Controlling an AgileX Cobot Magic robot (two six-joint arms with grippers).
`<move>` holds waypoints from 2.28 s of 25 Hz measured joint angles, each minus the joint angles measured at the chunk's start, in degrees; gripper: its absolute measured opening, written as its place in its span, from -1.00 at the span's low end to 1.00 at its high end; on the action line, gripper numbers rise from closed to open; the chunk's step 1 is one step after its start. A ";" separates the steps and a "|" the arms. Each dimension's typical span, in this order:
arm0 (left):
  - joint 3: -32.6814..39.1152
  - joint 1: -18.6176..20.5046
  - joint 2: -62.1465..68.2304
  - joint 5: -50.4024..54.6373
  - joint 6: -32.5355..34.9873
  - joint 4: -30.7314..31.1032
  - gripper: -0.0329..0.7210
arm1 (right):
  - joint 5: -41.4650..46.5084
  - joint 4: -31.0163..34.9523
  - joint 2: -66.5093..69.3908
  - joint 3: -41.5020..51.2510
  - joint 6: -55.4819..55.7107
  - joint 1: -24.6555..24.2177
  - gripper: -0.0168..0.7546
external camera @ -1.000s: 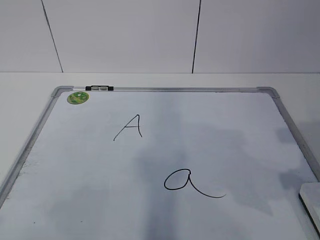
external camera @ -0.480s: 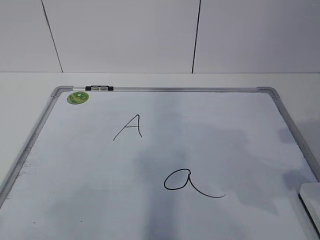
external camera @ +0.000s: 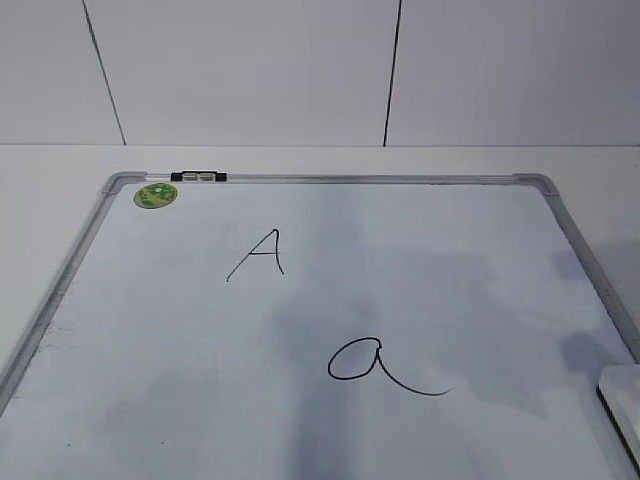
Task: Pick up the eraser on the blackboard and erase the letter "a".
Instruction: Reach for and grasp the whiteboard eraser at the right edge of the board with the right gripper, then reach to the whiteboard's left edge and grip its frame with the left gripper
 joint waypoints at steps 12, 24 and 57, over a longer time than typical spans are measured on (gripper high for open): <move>0.00 0.00 0.00 0.00 0.00 0.00 -0.29 | -3.91 -0.48 6.60 0.00 0.13 0.00 0.78; 0.00 0.00 0.00 0.00 0.00 0.00 -0.29 | -5.84 -0.84 13.93 -0.06 0.85 0.00 0.78; 0.00 0.00 0.00 0.00 0.00 0.00 -0.29 | -6.47 -1.26 17.36 -0.28 2.02 0.00 0.52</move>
